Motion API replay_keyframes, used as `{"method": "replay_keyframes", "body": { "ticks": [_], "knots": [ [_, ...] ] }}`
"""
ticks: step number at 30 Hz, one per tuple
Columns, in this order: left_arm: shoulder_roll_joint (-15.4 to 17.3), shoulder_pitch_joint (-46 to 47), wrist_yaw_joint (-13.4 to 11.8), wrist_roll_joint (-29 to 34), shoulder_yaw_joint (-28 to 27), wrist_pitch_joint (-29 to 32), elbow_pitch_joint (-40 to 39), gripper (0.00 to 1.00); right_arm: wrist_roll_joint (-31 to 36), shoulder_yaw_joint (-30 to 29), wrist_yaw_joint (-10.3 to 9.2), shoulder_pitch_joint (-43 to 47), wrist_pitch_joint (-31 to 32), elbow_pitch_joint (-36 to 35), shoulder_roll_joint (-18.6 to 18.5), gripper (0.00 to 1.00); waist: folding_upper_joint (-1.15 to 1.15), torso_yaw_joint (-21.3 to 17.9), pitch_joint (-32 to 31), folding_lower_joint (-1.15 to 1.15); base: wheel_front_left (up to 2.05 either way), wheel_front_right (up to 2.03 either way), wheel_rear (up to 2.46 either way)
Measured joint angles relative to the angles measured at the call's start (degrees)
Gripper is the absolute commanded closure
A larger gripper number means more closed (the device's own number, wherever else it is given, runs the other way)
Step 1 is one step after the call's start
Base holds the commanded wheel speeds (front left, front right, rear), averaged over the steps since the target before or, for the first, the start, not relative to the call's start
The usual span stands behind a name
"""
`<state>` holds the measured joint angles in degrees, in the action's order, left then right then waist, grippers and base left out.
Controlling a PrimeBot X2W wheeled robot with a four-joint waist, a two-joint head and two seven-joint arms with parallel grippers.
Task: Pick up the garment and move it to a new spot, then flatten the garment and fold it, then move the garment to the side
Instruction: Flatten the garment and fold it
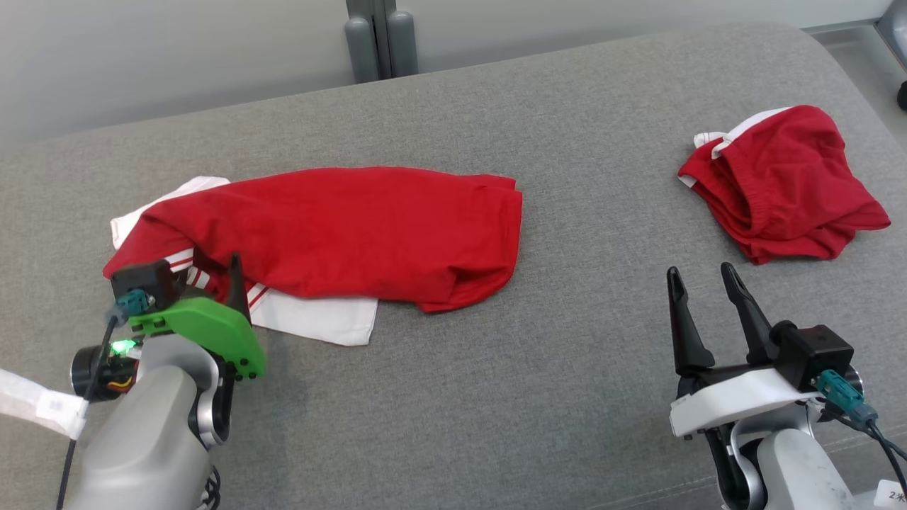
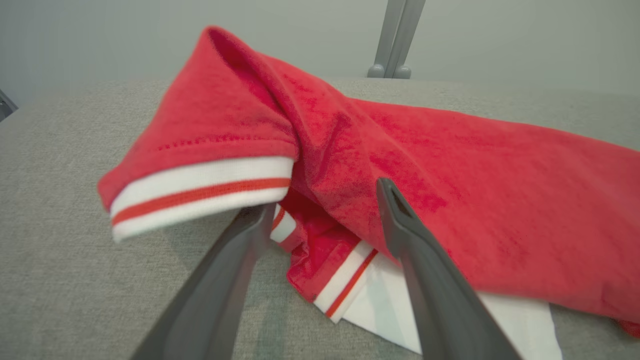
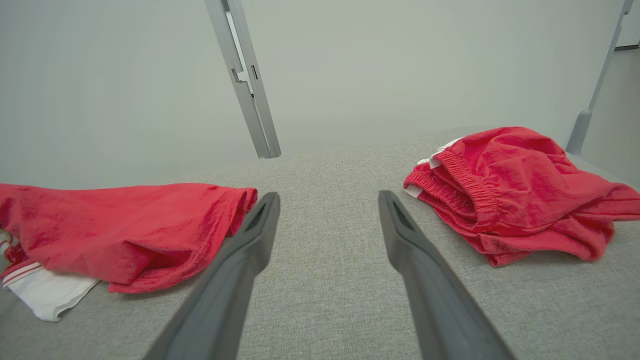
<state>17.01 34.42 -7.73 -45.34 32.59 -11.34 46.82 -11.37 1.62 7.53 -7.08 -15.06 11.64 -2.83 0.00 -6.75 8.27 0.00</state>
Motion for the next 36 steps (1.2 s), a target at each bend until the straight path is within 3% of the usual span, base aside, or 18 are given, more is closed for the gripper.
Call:
{"method": "replay_keyframes", "body": {
  "ticks": [11, 20, 28, 30, 31, 32, 36],
  "knots": [
    [-3.0, -11.2, -2.3, -1.4, 1.6, 0.5, -8.2, 0.0, 0.1, 0.8, 0.0, 1.1, 0.0, 0.2, 0.0, 0.0, 0.0, 0.4, -1.7, 0.0, 0.0, 0.0, 0.0],
    [-3.7, -11.4, -4.1, 0.4, 5.4, 4.5, -11.8, 0.0, 0.1, 0.9, 0.0, 0.9, 0.0, 0.0, 0.0, 0.0, 0.0, -1.7, -0.1, 0.0, 0.0, 0.0, 0.0],
    [-3.5, -10.0, -4.1, 2.7, 9.1, 9.0, -11.8, 0.0, -0.1, 0.7, 0.0, 0.3, 0.0, 0.0, 0.0, 0.0, 0.0, -3.2, 1.1, 0.0, 0.0, 0.0, 0.0],
    [-3.3, -9.4, -4.5, 3.4, 9.9, 9.9, -11.3, 0.31, -0.1, 0.8, 0.0, 0.0, 0.0, 0.0, 0.0, 0.0, 0.0, -3.3, 1.2, 0.0, 0.0, 0.0, 0.0],
    [-3.2, -9.1, -4.6, 3.5, 10.0, 10.1, -11.2, 0.84, -0.1, 0.7, 0.0, -0.1, 0.0, 0.0, 0.0, 0.0, 0.0, -3.4, 1.3, 0.0, 0.0, 0.0, 0.0],
    [-3.2, -9.0, -4.7, 3.5, 10.0, 10.1, -11.2, 1.0, -0.1, 0.7, 0.0, -0.1, 0.0, 0.0, 0.0, 0.0, 0.0, -3.4, 1.3, 0.0, 0.0, 0.0, 0.0],
    [-2.8, -9.0, -5.0, 3.7, 9.9, 8.7, -11.8, 1.0, -0.2, -0.1, 0.0, -0.1, 0.0, 0.0, 0.0, 0.0, 0.0, -2.9, 1.4, 0.0, 0.0, 0.0, 0.0]
  ]
}}
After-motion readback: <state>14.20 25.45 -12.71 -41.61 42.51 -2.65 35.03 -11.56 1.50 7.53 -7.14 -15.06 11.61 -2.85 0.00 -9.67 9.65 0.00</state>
